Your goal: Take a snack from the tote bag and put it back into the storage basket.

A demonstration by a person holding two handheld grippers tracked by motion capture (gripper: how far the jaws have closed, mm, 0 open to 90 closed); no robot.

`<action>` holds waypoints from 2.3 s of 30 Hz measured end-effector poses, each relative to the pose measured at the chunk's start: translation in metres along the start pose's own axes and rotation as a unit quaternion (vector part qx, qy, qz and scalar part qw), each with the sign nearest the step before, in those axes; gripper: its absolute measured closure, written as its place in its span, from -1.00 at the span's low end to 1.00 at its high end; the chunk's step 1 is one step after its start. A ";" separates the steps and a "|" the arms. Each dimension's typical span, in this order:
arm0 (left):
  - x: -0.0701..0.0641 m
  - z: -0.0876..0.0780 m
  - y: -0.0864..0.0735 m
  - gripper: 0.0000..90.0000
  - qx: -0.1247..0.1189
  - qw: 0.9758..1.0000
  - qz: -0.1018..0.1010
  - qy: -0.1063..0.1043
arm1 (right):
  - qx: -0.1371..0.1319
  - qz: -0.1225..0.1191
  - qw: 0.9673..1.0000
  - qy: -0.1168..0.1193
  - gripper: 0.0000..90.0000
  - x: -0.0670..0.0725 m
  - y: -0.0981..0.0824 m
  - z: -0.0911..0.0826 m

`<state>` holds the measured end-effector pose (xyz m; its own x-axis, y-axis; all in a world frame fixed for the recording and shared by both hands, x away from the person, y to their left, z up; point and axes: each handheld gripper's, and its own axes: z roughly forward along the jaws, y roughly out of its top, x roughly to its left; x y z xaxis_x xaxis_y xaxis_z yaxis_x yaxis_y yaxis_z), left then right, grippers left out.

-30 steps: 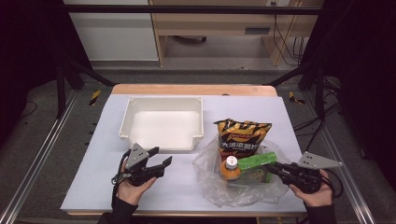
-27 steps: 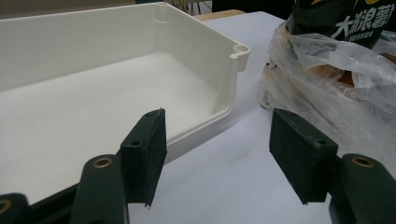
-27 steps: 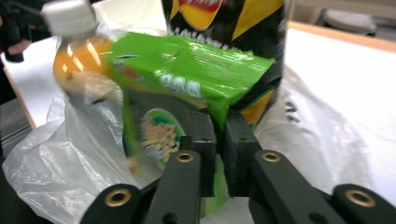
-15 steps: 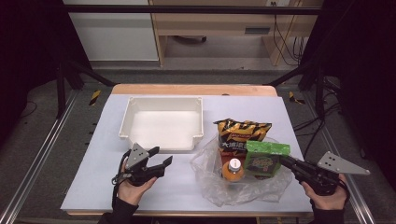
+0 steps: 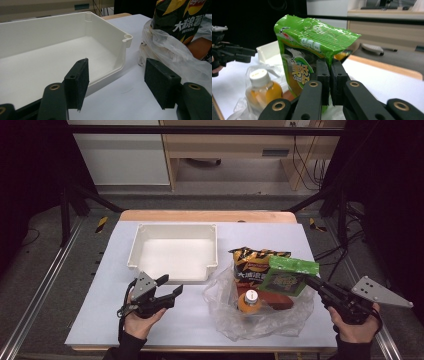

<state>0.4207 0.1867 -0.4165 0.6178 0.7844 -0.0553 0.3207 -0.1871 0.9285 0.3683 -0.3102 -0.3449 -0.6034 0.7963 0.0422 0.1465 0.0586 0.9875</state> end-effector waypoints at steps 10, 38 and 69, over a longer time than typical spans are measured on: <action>0.004 -0.004 0.003 -0.21 -0.006 1.000 -0.004 0.005 | -0.031 -0.004 0.999 -0.009 0.95 0.006 0.030 0.005; 0.022 -0.037 0.033 -0.31 -0.050 0.998 -0.013 0.023 | -0.005 -0.007 0.999 0.044 0.95 0.073 0.064 0.094; -0.050 -0.003 0.091 0.47 -0.050 0.996 0.054 -0.057 | 0.050 -0.013 0.994 0.094 0.93 0.106 0.025 0.137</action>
<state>0.4170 0.1327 -0.3280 0.7241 0.6896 0.0111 0.1789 -0.2032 0.9627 0.4153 -0.1420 -0.3365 -0.7429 0.6673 0.0531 0.1996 0.1450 0.9691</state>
